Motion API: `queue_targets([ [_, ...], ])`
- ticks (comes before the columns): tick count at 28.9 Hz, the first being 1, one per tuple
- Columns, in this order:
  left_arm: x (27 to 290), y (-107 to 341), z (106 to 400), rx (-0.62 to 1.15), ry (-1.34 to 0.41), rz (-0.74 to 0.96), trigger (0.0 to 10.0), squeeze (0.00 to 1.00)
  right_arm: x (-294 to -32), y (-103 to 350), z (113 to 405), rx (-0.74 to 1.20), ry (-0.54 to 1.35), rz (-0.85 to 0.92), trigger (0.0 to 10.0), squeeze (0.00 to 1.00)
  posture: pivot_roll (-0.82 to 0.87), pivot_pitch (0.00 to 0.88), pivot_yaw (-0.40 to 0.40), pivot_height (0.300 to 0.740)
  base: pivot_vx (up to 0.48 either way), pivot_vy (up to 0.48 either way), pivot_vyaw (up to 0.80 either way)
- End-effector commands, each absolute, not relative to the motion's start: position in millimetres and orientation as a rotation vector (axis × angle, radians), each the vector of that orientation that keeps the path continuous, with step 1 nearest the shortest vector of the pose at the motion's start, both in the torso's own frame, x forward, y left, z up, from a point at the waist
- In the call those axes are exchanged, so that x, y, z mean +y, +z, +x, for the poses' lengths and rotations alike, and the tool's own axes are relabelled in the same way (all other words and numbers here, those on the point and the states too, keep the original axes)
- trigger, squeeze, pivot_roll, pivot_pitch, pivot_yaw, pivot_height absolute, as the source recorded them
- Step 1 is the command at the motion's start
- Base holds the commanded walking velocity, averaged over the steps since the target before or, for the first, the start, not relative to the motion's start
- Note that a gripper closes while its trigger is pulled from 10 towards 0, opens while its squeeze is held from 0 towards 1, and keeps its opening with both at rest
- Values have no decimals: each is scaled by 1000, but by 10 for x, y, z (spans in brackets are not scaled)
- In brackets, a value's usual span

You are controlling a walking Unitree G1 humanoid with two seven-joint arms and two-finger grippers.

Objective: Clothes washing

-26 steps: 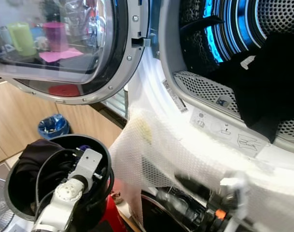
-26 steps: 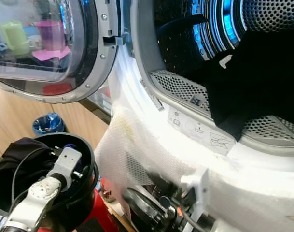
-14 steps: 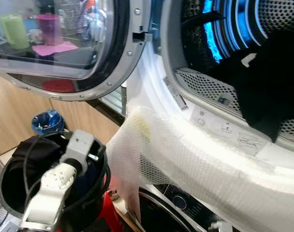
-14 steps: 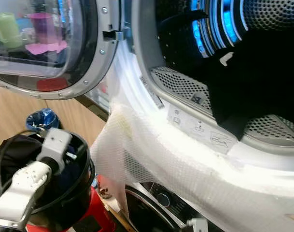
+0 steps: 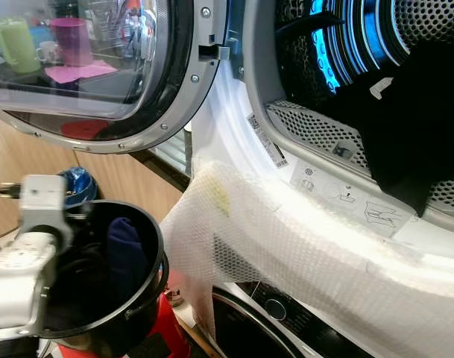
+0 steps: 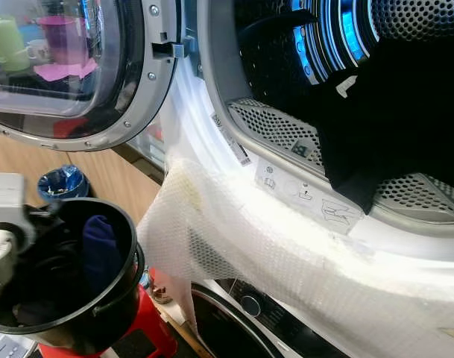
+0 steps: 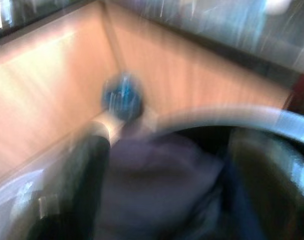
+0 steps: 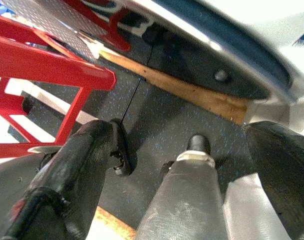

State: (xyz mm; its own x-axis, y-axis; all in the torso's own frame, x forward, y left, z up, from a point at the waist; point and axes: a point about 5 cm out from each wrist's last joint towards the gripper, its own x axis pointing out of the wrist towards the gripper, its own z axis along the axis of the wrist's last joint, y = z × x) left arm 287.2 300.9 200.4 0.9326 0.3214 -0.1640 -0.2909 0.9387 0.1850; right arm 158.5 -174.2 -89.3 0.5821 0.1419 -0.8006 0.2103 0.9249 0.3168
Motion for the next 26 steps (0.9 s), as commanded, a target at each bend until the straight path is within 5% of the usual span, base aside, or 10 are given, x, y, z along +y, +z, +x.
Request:
queue_targets([
  [1, 3053, 1920, 2839, 246, 302, 145, 10000, 1000, -1773, -918, 1555, 967, -80, 390, 10000, 1000, 409, 130, -64, 740, 0, 0, 0],
  [2, 3091, 1903, 2822, 269, 303, 176, 10000, 1000, -1775, -928, 1559, 971, -106, 382, 10000, 1000, 413, 128, -60, 740, 0, 0, 0],
  [3, 3174, 1867, 2790, 314, 297, 213, 10000, 1000, -1809, -939, 1570, 977, -183, 343, 10000, 0, 415, 129, -61, 740, 0, 0, 0],
  [16, 3413, 1888, 2833, 332, 318, 244, 10000, 1000, -1937, -877, 1704, 876, -391, 393, 10000, 0, 414, 118, -70, 740, 0, 0, 0],
  [26, 3130, 1689, 3122, 351, 147, 196, 10000, 1000, -2043, -859, 1705, 856, -424, 380, 10000, 0, 357, 106, -78, 740, 0, 0, 0],
])
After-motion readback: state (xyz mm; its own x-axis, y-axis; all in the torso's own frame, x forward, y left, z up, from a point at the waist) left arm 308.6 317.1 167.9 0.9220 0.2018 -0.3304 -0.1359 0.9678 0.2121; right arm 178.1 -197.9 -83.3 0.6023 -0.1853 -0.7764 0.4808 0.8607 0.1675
